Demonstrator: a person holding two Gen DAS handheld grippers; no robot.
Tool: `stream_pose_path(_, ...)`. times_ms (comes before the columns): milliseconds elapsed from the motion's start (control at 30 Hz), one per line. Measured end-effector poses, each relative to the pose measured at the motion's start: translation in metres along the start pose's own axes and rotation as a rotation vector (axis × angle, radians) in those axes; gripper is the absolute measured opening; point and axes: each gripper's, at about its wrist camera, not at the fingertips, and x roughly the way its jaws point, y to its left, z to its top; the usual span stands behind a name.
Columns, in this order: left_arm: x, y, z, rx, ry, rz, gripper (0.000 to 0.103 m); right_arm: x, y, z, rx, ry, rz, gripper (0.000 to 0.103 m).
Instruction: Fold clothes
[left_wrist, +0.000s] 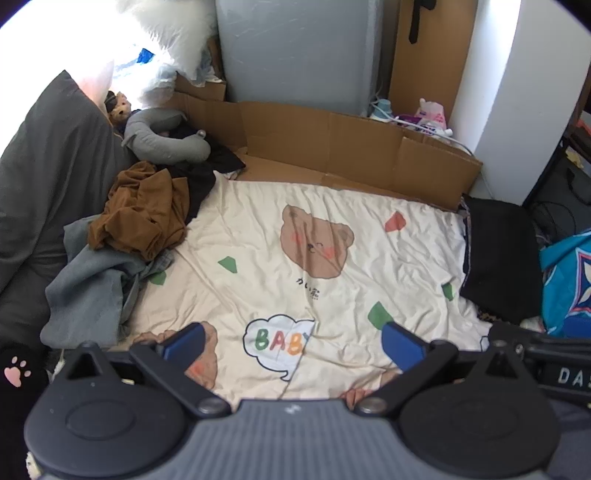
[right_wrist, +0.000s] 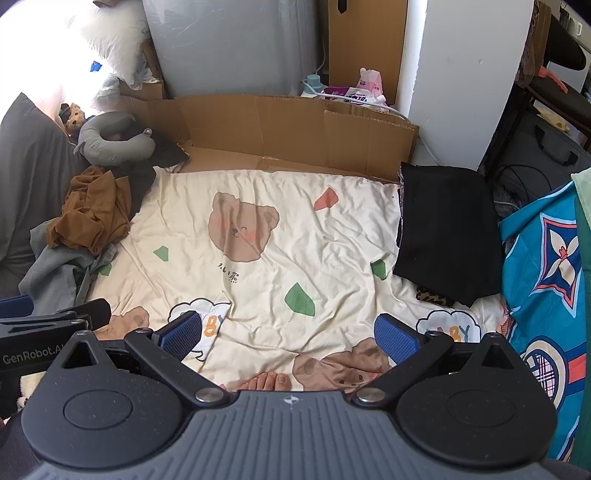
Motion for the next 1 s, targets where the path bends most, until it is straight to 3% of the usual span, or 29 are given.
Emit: stream_pose_path(1000, -0.007, -0.01, 0.0, 0.017, -0.047, 0.024, 0.103, 0.0, 0.0, -0.001, 0.006, 0.001, -0.001, 0.102)
